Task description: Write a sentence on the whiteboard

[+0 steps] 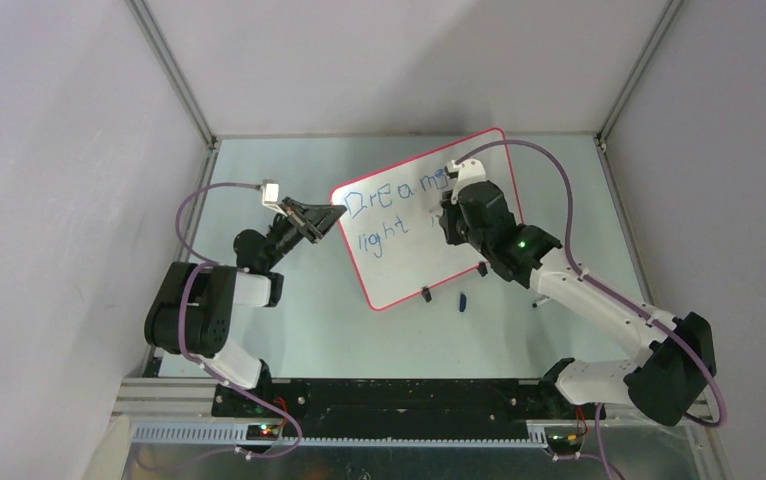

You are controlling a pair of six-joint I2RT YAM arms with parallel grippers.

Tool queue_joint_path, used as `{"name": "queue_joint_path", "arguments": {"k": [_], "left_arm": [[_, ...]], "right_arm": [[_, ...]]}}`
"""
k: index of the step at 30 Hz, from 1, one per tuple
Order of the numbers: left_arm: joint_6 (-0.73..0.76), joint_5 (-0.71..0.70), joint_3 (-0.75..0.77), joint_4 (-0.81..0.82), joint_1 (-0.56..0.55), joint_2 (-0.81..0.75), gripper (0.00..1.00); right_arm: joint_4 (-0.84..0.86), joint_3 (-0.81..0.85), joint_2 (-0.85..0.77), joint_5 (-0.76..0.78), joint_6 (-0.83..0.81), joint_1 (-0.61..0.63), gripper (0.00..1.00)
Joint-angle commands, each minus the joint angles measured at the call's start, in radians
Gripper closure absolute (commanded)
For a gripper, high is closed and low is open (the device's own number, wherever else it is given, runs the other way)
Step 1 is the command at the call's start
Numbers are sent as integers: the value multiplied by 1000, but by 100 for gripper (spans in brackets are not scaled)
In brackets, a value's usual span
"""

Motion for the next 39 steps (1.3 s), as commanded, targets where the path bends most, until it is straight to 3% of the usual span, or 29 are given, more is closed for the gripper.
{"name": "queue_joint_path", "arguments": {"k": [1, 39], "left_arm": [[86, 4, -14, 47, -6, -29, 100], [86, 6, -11, 47, -6, -27, 100]], "right_arm": [[37, 58, 24, -10, -15, -5, 100], [73, 67, 79, 34, -29, -24, 100]]}}
